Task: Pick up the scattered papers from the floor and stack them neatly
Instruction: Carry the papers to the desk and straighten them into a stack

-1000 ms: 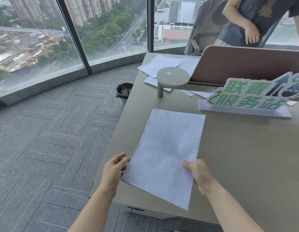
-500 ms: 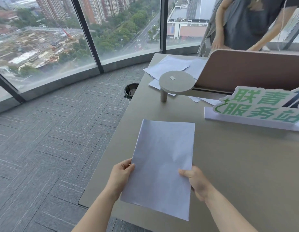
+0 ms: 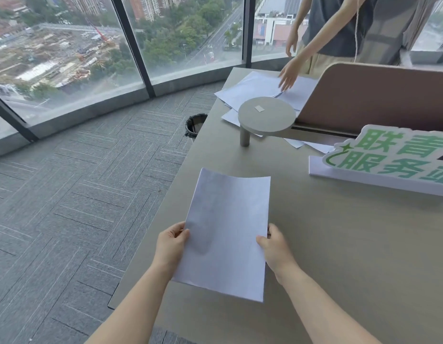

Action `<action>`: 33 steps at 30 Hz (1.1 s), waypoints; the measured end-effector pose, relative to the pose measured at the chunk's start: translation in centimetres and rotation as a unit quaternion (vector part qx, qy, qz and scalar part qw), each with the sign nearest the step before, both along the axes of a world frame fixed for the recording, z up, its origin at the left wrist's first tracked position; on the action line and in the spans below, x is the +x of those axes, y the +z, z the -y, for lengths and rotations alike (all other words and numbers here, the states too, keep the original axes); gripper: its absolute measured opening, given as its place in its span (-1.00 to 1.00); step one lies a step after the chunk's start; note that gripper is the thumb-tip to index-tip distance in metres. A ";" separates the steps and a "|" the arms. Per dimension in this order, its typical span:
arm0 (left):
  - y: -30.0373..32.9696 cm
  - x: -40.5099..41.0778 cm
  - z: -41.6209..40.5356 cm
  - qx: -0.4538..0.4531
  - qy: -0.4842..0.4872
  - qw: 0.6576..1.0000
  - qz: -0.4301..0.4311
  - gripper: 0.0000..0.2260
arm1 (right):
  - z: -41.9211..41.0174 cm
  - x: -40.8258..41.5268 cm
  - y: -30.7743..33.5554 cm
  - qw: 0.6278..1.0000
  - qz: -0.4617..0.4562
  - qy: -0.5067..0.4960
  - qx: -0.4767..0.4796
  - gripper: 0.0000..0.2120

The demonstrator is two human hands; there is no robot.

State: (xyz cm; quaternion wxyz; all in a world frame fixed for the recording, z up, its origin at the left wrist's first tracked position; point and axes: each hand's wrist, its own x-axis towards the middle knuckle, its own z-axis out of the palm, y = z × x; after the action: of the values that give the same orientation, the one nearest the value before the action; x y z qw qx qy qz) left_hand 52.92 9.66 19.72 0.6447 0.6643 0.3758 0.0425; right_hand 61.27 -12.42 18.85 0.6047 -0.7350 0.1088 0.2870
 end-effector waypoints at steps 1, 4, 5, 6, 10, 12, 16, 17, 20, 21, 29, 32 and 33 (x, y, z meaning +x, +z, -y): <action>-0.2 0.2 -0.6 -0.004 0.001 1.000 0.001 -0.71 | -0.6 0.1 -0.2 1.000 0.002 -0.004 -0.008 -0.84; -1.2 1.0 -2.6 -0.010 0.003 1.000 0.001 -0.73 | -2.7 0.5 -1.0 1.000 0.012 -0.012 -0.026 -0.84; -1.5 1.3 -3.3 -0.009 0.003 1.000 -0.001 -0.74 | -3.4 0.6 -1.1 0.999 0.014 -0.013 -0.032 -0.84; -1.8 1.5 -4.0 -0.006 0.002 1.000 -0.001 -0.75 | -4.2 0.8 -1.4 0.999 0.016 -0.014 -0.039 -0.85; -2.8 2.5 -6.6 0.009 -0.005 1.000 -0.009 -0.75 | -7.1 1.4 -2.2 0.997 0.029 -0.021 -0.061 -0.81; -3.1 3.0 -7.6 0.014 -0.014 1.000 -0.018 -0.75 | -8.2 1.6 -2.3 0.997 0.033 -0.021 -0.069 -0.81; -3.7 4.0 -9.2 0.034 -0.033 0.998 -0.034 -0.75 | -9.9 2.0 -2.7 0.996 0.039 -0.027 -0.081 -0.79; -3.8 4.2 -9.5 0.038 -0.040 0.998 -0.039 -0.74 | -10.2 2.1 -2.8 0.995 0.041 -0.030 -0.085 -0.80; -4.4 4.6 -10.1 0.057 -0.062 0.995 -0.057 -0.75 | -10.6 2.1 -3.3 0.994 0.037 -0.035 -0.096 -0.81; -4.5 4.7 -10.3 0.065 -0.068 0.994 -0.064 -0.74 | -10.7 2.1 -3.4 0.994 0.036 -0.037 -0.100 -0.81; -5.0 4.9 -10.2 0.153 -0.107 0.978 -0.096 -0.75 | -10.9 1.8 -3.6 0.985 0.042 -0.041 -0.160 -0.83; -5.1 5.0 -9.9 0.198 -0.113 0.968 -0.108 -0.76 | -10.7 1.8 -3.6 0.978 0.049 -0.028 -0.202 -0.86; -5.1 5.0 -9.8 0.210 -0.113 0.965 -0.113 -0.76 | -10.6 1.8 -3.7 0.974 0.054 -0.021 -0.220 -0.88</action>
State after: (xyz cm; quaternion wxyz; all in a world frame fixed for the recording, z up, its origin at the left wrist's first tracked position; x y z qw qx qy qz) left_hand 57.92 19.41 14.67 0.4451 0.8232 0.3512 -0.0280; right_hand 63.04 -1.84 15.15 0.4388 -0.8621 0.1517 0.2029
